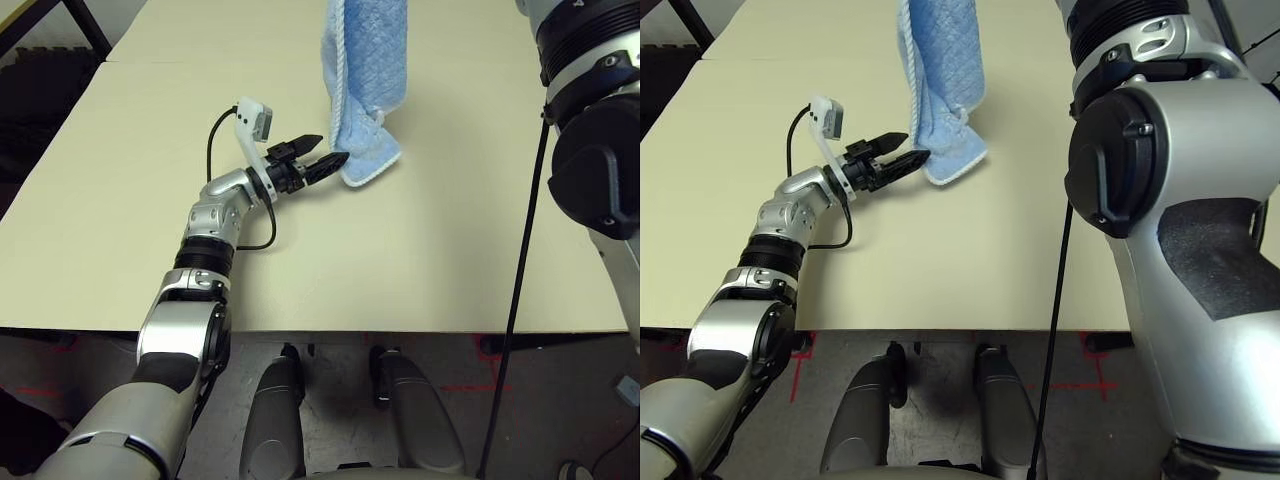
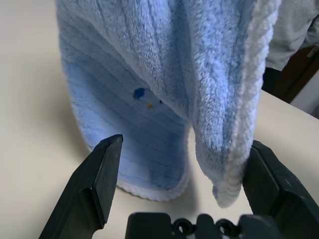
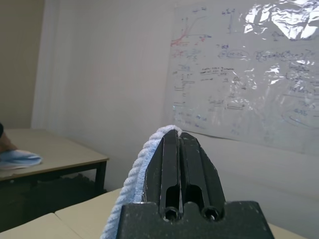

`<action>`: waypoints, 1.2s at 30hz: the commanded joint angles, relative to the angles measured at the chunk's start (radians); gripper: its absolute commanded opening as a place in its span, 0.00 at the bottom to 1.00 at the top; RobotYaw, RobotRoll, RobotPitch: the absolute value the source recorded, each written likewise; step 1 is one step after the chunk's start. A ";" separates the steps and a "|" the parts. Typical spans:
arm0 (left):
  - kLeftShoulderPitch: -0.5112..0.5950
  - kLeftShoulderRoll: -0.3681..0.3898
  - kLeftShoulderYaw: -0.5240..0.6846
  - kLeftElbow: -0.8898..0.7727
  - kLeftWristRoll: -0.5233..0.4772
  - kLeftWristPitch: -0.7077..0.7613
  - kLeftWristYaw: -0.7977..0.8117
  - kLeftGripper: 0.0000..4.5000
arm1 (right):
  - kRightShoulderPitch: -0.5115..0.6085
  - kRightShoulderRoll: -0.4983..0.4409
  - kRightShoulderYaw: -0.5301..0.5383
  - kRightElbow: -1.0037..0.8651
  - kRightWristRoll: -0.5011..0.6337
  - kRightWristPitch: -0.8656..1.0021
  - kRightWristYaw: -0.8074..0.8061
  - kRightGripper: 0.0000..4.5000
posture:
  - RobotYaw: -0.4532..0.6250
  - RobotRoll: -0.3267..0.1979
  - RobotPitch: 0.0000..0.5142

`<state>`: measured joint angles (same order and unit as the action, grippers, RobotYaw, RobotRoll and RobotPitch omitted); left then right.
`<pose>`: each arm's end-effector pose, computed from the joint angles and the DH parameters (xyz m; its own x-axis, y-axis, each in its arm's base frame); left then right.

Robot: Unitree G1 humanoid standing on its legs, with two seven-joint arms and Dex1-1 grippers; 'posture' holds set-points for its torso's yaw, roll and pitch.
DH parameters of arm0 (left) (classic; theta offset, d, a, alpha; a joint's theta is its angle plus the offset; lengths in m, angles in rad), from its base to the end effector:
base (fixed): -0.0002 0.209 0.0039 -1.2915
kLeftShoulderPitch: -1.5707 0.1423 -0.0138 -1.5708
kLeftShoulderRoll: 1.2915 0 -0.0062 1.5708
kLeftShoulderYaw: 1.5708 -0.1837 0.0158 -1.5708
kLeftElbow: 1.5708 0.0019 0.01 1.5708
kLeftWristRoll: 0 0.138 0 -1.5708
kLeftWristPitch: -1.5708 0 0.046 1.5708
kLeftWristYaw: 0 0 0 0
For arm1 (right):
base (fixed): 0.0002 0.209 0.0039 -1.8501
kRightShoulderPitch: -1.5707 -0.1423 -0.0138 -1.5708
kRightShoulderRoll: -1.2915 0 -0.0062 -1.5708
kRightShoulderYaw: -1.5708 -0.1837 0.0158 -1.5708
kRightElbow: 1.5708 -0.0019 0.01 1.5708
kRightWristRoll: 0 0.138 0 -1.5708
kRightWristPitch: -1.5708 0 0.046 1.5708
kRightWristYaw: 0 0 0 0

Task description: Fold the towel and set it aside.

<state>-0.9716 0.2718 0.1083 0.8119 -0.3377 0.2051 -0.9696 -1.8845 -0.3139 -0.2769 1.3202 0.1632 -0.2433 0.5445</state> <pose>0.3594 0.1768 0.1677 0.5638 -0.8195 0.1021 0.8252 0.5539 -0.1110 0.3407 -0.1273 0.4233 0.5234 0.5096 0.6829 -0.4790 0.8388 -0.2587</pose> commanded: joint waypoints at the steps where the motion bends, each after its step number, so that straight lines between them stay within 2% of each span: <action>1: -0.006 -0.005 0.003 0.071 0.020 0.016 0.035 1.00 | -0.072 -0.047 -0.008 -0.035 -0.007 -0.052 -0.006 0.01 | 0.34 0.62 0.40; 8: -0.024 0.033 -0.001 0.151 0.058 -0.019 0.050 1.00 | -0.070 -0.045 -0.002 -0.038 -0.012 -0.087 -0.001 0.01 | 0.33 0.62 0.39; 15: -0.021 0.089 0.039 0.154 0.043 -0.026 0.035 1.00 | -0.071 -0.045 0.000 -0.036 -0.017 -0.087 0.003 0.01 | 0.34 0.62 0.39; 19: -0.019 0.077 0.067 0.076 -0.024 0.072 -0.032 1.00 | -0.072 -0.042 -0.001 -0.030 -0.018 -0.070 -0.002 0.01 | 0.35 0.62 0.40; 29: 0.046 0.054 0.002 -0.076 -0.048 0.305 -0.112 1.00 | -0.074 -0.035 0.002 -0.027 -0.020 -0.062 -0.005 0.01 | 0.35 0.62 0.40; 36: 0.057 0.031 -0.007 -0.045 -0.017 0.261 -0.049 1.00 | -0.076 -0.036 0.000 -0.026 -0.017 -0.050 -0.005 0.01 | 0.35 0.62 0.40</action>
<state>-0.9290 0.3097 0.1152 0.7572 -0.3710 0.4792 -1.0306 -1.8847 -0.3244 -0.2763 1.3247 0.1534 -0.2833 0.5334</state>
